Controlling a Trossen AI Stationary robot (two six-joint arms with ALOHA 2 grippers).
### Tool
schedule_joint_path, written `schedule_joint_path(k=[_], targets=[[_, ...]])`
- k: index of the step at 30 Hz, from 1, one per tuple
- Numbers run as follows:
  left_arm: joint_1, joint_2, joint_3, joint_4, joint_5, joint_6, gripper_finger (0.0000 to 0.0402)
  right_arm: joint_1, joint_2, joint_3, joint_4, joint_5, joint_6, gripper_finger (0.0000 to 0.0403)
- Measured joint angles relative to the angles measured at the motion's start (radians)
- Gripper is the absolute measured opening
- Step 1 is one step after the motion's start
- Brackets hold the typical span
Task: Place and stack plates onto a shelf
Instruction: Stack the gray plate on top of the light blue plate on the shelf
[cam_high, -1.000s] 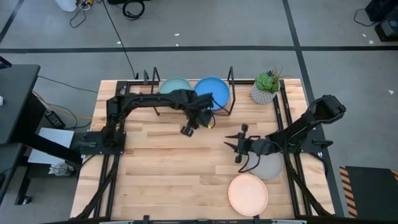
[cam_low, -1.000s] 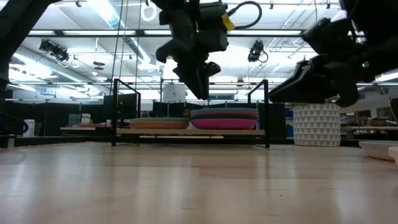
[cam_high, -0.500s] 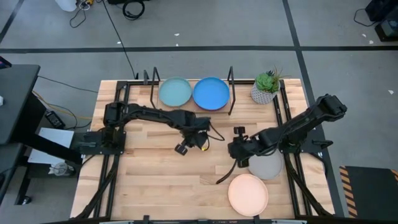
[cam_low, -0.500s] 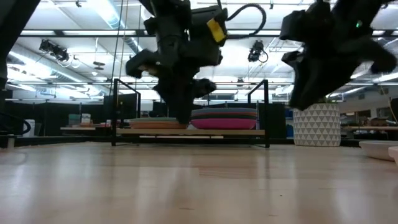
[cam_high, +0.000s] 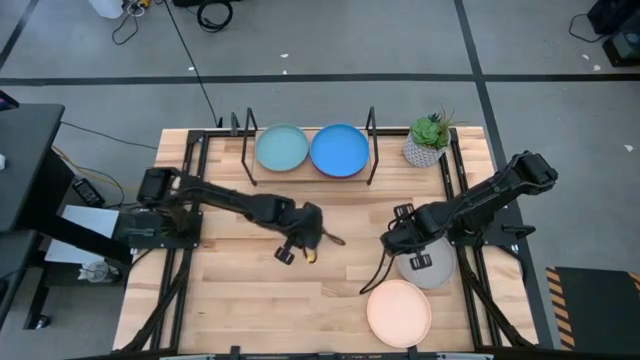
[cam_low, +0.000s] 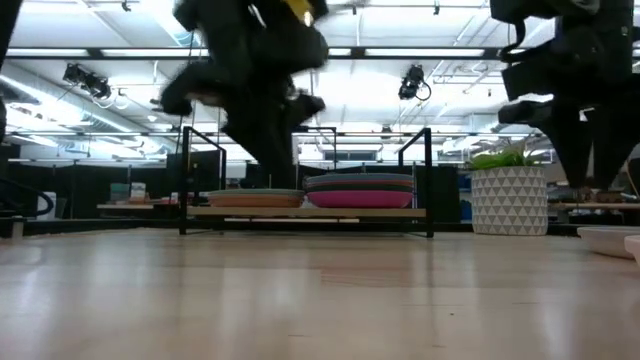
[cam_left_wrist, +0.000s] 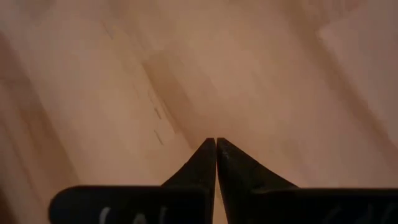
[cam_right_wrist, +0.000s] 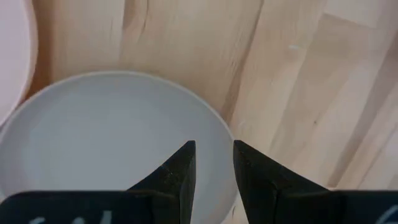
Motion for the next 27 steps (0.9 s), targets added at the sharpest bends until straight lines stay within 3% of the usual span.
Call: schedule_joint_path(k=[13, 17, 27], targets=[[-0.086, -0.155, -0.149, 0.053, -0.225, -0.111, 0.002, -0.099, 0.0, -0.128, 0.084, 0.031, -0.155, 0.0114], [-0.102, -0.188, -0.178, 0.052, -0.284, -0.134, 0.002, -0.145, 0.001, -0.159, 0.113, -0.009, -0.179, 0.0114], [-0.113, -0.203, -0.181, 0.021, -0.319, -0.172, 0.002, -0.203, 0.012, -0.149, 0.115, -0.072, -0.166, 0.0104]])
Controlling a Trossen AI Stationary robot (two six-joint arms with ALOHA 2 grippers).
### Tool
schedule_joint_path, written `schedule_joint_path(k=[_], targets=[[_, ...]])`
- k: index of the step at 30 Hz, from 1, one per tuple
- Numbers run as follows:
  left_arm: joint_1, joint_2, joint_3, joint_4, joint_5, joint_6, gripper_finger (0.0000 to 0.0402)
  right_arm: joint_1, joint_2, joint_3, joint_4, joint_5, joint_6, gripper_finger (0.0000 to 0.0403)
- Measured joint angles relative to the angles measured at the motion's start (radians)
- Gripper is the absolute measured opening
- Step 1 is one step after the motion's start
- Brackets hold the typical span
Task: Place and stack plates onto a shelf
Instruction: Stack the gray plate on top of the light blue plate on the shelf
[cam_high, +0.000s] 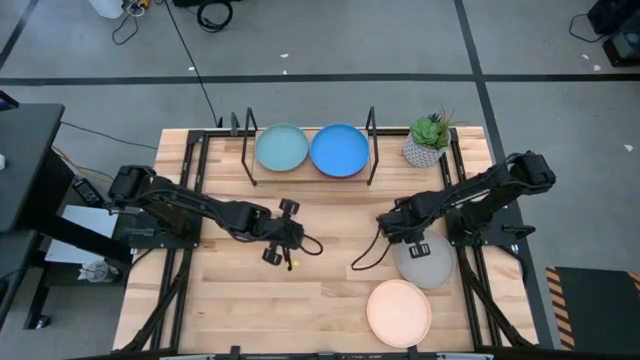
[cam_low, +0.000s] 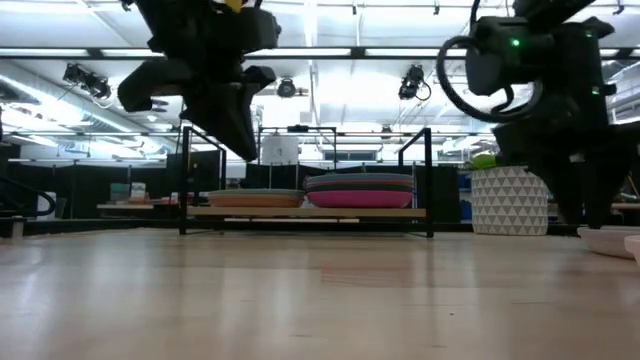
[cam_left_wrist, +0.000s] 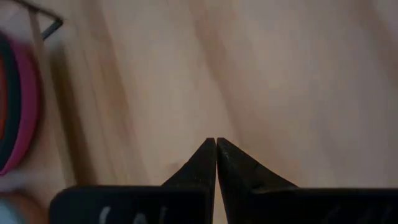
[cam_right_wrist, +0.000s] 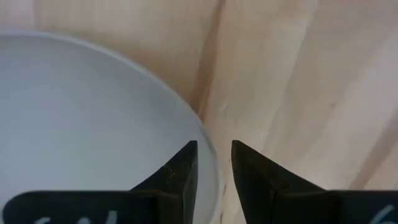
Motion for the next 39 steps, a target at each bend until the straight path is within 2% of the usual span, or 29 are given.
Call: schedule_joint_path(k=[5, 12, 20, 24, 29, 34, 39], targets=[[-0.042, -0.07, 0.0, -0.04, -0.134, -0.006, 0.002, -0.027, 0.023, 0.106, -0.094, 0.0, 0.04, 0.0092], [-0.092, -0.148, 0.001, -0.051, -0.12, -0.037, 0.002, -0.006, 0.057, 0.127, -0.07, -0.07, 0.068, 0.0088], [-0.125, -0.154, 0.0, -0.072, -0.12, -0.051, 0.002, 0.076, 0.222, 0.198, -0.154, -0.16, 0.18, 0.0089], [-0.125, -0.154, 0.0, -0.085, -0.12, -0.063, 0.002, 0.088, 0.301, 0.2, -0.157, -0.18, 0.183, 0.0089], [-0.125, -0.154, 0.0, -0.087, -0.12, -0.063, 0.002, 0.071, 0.347, 0.209, -0.106, -0.119, 0.112, 0.0089], [-0.124, -0.154, 0.0, -0.09, -0.172, -0.07, 0.0021, 0.042, 0.341, 0.287, 0.03, 0.034, 0.024, 0.0089], [-0.124, -0.154, 0.0, -0.093, -0.196, -0.089, 0.0021, 0.018, 0.336, 0.375, 0.152, 0.058, -0.088, 0.0089]])
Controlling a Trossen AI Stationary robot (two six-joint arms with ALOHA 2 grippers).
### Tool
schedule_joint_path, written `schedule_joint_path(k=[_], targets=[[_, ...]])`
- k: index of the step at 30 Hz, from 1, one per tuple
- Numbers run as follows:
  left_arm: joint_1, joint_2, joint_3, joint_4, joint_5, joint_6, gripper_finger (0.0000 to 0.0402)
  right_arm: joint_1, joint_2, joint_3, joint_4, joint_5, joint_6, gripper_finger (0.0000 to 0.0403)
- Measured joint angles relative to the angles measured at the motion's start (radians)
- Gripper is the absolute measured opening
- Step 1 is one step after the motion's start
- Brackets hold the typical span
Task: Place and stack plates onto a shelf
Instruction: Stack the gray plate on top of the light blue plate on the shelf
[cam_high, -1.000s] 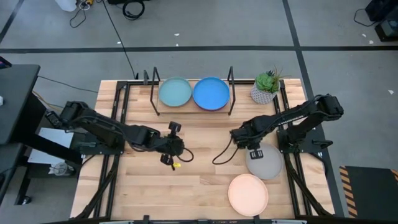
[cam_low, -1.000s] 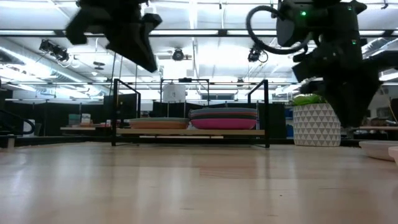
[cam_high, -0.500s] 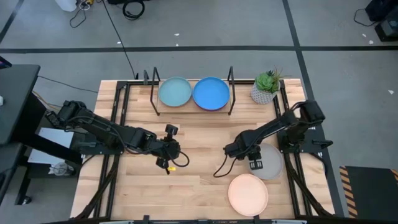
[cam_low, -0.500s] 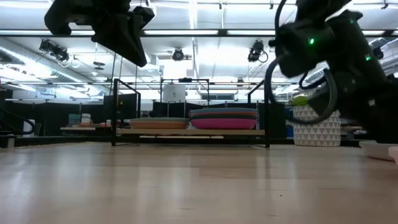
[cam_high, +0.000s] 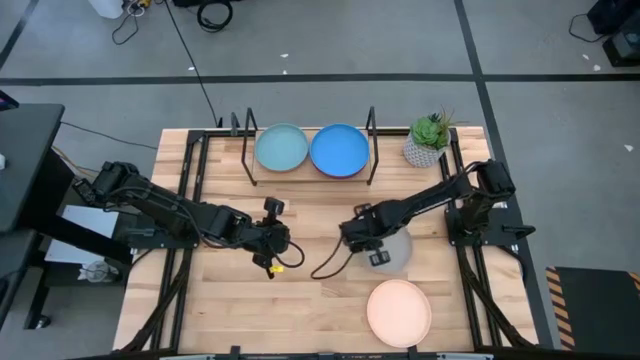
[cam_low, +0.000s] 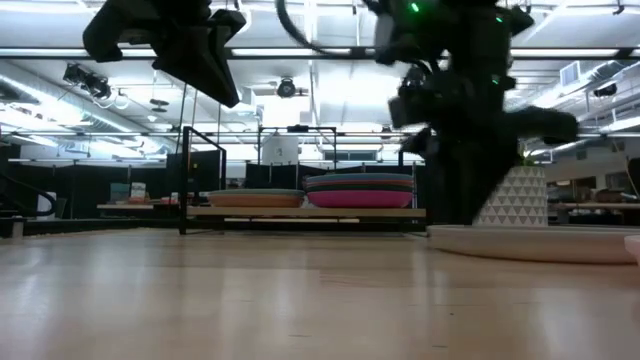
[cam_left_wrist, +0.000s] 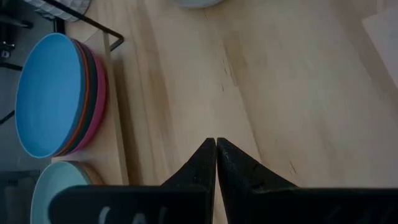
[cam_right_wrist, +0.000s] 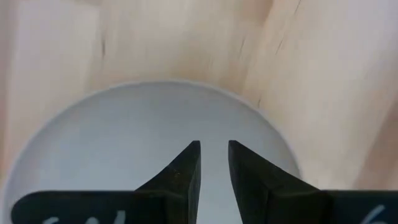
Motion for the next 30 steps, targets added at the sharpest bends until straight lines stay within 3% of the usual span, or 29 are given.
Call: schedule_joint_path(k=[6, 15, 23, 30], targets=[[0.0, 0.0, 0.0, -0.01, 0.053, -0.012, 0.0021, -0.01, -0.031, 0.064, -0.086, 0.045, 0.003, 0.0089], [0.001, 0.002, 0.0, 0.004, 0.062, -0.026, 0.0021, -0.022, -0.034, -0.007, -0.439, 0.022, 0.261, 0.0089], [0.001, 0.003, 0.0, 0.003, 0.062, -0.026, 0.0021, -0.085, -0.034, -0.163, -0.465, -0.026, 0.285, 0.0089], [0.001, 0.003, 0.0, 0.005, 0.062, -0.025, 0.0021, -0.109, -0.034, -0.194, -0.3, -0.142, 0.231, 0.0089]])
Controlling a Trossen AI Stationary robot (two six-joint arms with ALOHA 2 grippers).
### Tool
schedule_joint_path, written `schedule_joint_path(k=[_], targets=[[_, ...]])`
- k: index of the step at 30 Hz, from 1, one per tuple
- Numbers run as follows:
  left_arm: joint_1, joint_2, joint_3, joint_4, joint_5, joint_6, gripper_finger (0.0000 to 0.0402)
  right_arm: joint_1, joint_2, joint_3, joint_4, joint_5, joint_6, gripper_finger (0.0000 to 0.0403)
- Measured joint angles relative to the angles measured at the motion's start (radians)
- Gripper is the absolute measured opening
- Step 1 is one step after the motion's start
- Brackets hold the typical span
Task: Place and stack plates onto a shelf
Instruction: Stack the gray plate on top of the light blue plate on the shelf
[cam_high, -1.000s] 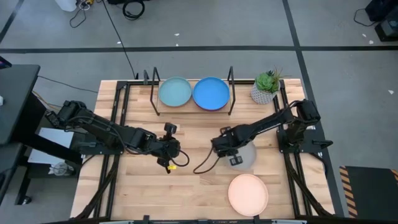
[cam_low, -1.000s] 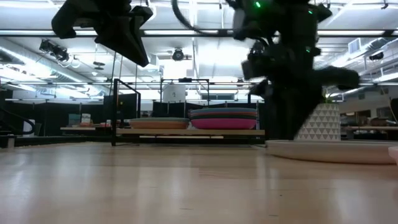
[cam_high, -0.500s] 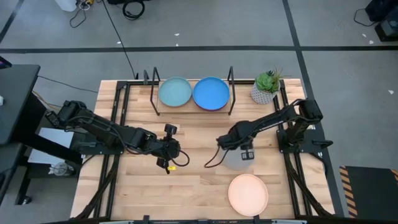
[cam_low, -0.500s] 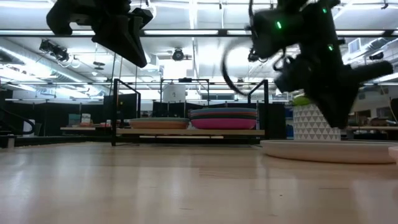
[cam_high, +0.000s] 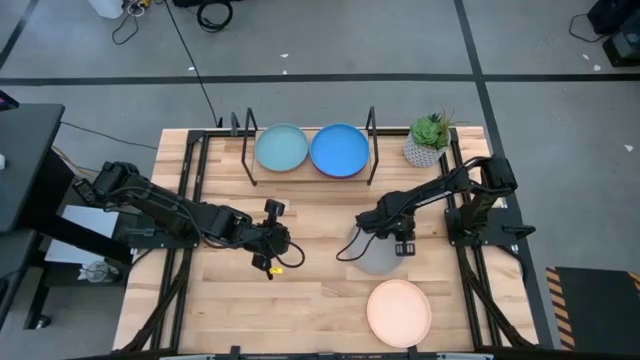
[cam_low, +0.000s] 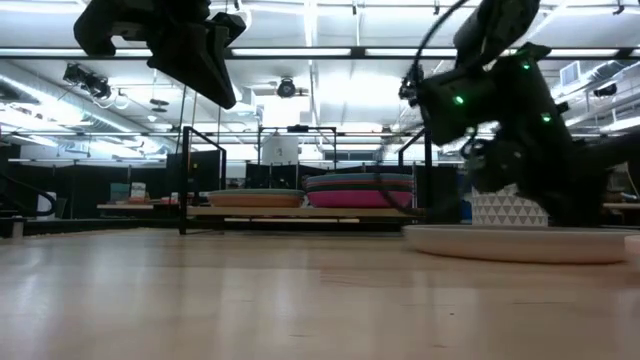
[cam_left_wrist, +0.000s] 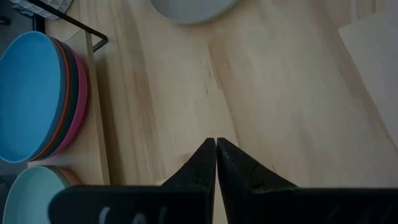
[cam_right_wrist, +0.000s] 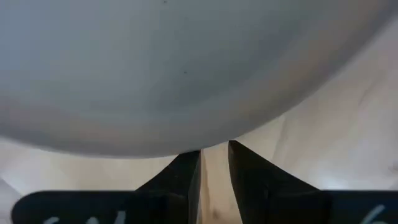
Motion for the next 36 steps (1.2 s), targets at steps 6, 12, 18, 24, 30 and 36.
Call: schedule_joint_path(k=[6, 12, 18, 24, 30, 36], targets=[[0.0, 0.0, 0.0, 0.0, 0.0, 0.0, 0.0021, 0.021, 0.0, 0.075, 0.149, -0.009, -0.085, 0.0089], [0.0, 0.013, 0.0, 0.01, 0.127, -0.001, 0.0021, 0.049, -0.039, 0.129, 0.24, -0.044, -0.154, 0.0089], [-0.001, 0.122, 0.0, 0.096, 0.178, 0.045, 0.0021, 0.049, -0.184, 0.102, 0.212, 0.044, -0.118, 0.0089], [0.0, 0.251, -0.001, 0.282, 0.18, 0.187, 0.0032, 0.049, -0.343, 0.027, 0.254, 0.102, -0.054, 0.0089], [0.005, 0.32, 0.0, 0.434, 0.272, 0.249, 0.0109, 0.049, -0.432, -0.03, 0.294, 0.115, 0.006, 0.0089], [0.011, 0.39, 0.0, 0.496, 0.276, 0.322, 0.0177, 0.049, -0.445, -0.058, 0.322, 0.115, 0.018, 0.0089]])
